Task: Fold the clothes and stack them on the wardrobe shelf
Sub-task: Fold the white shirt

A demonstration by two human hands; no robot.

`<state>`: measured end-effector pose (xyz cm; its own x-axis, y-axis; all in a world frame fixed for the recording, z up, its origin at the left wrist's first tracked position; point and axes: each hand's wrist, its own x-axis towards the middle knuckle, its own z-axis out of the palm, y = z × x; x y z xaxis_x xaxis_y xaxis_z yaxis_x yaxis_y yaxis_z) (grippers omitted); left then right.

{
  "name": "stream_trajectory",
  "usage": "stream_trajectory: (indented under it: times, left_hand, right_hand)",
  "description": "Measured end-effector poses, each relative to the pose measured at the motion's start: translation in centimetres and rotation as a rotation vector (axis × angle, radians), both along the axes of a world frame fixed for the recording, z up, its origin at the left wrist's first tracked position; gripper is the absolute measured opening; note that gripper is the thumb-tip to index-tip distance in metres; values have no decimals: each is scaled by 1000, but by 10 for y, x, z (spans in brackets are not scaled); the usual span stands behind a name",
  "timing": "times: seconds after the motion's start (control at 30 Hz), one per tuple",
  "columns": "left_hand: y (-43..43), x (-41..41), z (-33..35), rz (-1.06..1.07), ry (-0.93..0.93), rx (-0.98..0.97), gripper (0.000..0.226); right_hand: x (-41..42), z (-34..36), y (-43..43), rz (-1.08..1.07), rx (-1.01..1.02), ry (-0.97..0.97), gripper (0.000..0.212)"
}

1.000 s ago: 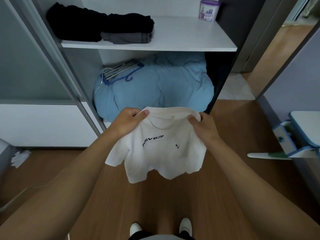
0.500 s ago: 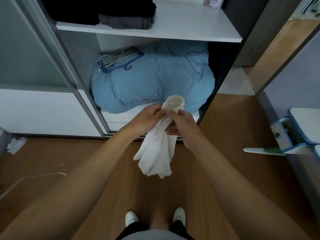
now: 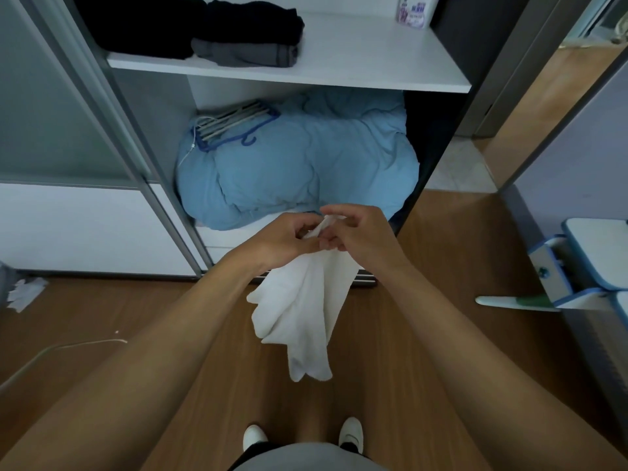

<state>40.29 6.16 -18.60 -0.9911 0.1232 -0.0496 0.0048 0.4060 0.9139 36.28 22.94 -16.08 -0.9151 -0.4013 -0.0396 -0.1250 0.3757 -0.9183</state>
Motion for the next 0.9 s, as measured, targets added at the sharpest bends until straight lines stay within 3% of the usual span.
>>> stream_trajectory:
  times: [0.13,0.3,0.4,0.47,0.6,0.77,0.9]
  left_hand:
    - [-2,-5,7,-28,1,-81,15]
    - [-11,-12,12,-29,14,-154,20]
    - [-11,-14,15,-26,61,-107,22]
    - [-13,-15,15,5,98,-93,22]
    - [-22,-16,10,129,157,-63,15]
    - [-36,-8,-9,204,251,-210,13]
    - [-41,1,-29,185,165,-192,22]
  right_hand:
    - [-7,-5,3,36,173,250,36]
    - [-24,-4,7,160,257,284,53]
    - [-31,-4,10,274,249,186,37]
    - [-34,-5,9,232,223,180,24]
    - [-38,-4,4,146,174,275,26]
    - [-38,3,-2,162,113,327,22]
    - [-42,8,-5,188,121,339,19]
